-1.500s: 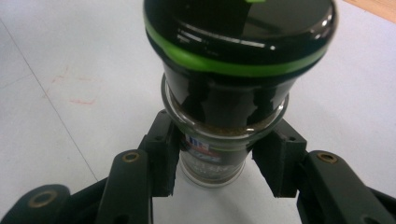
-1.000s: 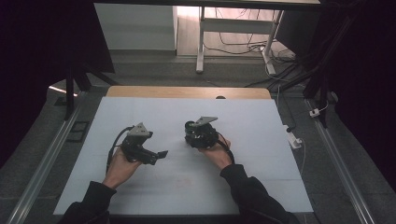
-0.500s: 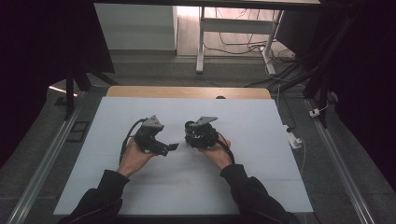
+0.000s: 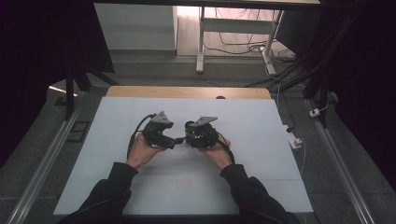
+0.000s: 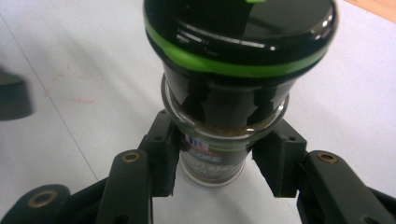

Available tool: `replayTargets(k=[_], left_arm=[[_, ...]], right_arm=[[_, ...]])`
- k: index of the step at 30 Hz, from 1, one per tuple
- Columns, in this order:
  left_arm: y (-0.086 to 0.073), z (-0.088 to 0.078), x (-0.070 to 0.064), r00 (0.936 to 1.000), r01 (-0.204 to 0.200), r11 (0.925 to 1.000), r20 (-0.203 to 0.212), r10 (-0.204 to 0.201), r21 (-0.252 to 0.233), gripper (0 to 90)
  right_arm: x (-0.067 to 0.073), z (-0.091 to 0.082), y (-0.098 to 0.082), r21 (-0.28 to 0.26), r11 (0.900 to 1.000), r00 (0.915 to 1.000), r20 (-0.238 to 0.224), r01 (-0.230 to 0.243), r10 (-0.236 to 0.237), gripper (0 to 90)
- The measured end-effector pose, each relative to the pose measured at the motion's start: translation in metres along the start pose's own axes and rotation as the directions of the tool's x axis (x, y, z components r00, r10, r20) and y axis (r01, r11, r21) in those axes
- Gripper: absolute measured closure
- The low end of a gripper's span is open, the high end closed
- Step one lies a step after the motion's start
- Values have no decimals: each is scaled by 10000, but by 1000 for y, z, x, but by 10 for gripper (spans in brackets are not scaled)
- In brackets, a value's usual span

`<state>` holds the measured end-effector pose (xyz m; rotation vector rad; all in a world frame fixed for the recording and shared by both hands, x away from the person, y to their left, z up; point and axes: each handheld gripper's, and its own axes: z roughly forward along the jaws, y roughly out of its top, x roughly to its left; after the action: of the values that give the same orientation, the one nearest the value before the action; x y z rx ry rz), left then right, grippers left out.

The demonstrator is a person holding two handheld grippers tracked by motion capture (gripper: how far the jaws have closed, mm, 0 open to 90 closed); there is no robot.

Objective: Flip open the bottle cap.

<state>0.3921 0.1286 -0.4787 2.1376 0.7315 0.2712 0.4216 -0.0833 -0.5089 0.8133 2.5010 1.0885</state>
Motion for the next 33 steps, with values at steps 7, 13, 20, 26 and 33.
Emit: replayTargets(k=[7,13,20,26,33], left_arm=[[7,3,-7,9986,-399,9991,358,393,164,660],[12,11,-13,9971,-497,9984,583,480,281,879],[13,17,-13,9984,-308,9988,480,290,380,882],[14,19,-14,9979,-230,9993,617,212,287,882],[18,14,-16,9980,-197,9997,597,190,116,882]], right_arm=[[0,0,0,6,10000,10000,6,22,-22,527],[0,0,0,7,10000,10000,10,9,-9,527],[0,0,0,17,10000,10000,15,11,-11,527],[0,0,0,19,10000,10000,4,-25,25,527],[0,0,0,24,10000,10000,9,-14,14,527]])
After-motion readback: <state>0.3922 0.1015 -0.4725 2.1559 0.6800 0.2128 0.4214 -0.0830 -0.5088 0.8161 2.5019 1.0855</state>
